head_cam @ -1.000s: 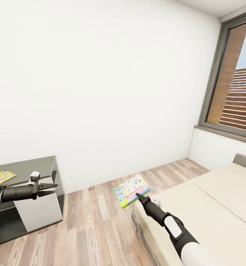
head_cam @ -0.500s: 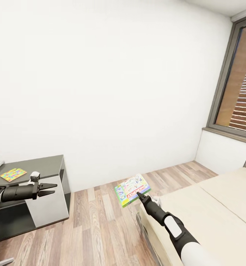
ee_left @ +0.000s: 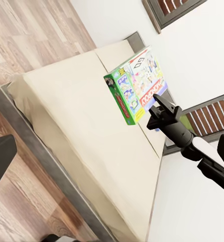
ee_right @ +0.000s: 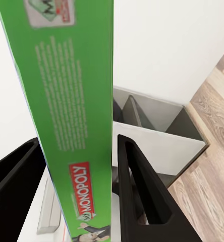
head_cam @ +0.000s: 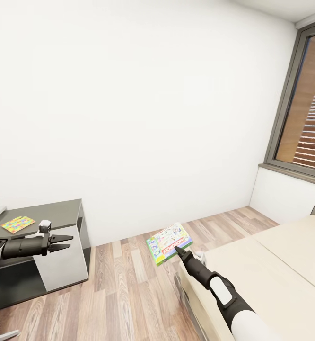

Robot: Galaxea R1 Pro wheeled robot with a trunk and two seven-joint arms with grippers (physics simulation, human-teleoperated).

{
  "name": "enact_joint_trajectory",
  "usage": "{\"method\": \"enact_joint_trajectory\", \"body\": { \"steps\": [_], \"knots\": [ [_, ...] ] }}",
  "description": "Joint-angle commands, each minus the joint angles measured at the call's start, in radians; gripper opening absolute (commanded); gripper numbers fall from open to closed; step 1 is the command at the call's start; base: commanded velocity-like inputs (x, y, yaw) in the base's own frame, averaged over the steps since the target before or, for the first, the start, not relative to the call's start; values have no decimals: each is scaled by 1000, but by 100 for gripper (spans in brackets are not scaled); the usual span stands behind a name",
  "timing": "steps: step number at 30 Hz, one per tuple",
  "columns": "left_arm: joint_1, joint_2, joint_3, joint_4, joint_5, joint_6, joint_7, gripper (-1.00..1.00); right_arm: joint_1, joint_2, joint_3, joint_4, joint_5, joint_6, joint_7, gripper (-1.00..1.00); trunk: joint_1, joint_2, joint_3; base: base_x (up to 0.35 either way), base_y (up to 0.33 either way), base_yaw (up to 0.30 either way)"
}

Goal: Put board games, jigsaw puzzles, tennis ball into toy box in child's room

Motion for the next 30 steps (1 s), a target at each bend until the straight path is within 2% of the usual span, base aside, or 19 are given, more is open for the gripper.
{"method": "enact_joint_trajectory", "body": {
  "steps": [1,8,15,25,30],
  "knots": [
    [0,0,6,0,-9,11,-6,100,0,1,-6,0,-6,9,1,-100,0,0,0,0,0,0],
    [0,0,6,0,-9,11,-6,100,0,3,-4,0,-6,7,1,-100,0,0,1,0,0,24],
    [0,0,6,0,-9,11,-6,100,0,2,32,0,-6,0,0,-100,0,0,5,0,0,233],
    [0,0,6,0,-9,11,-6,100,0,2,35,0,-6,-1,0,-100,0,0,11,0,0,257],
    [0,0,6,0,-9,11,-6,100,0,2,36,0,-6,0,0,-100,0,0,11,11,0,66]
  ]
}}
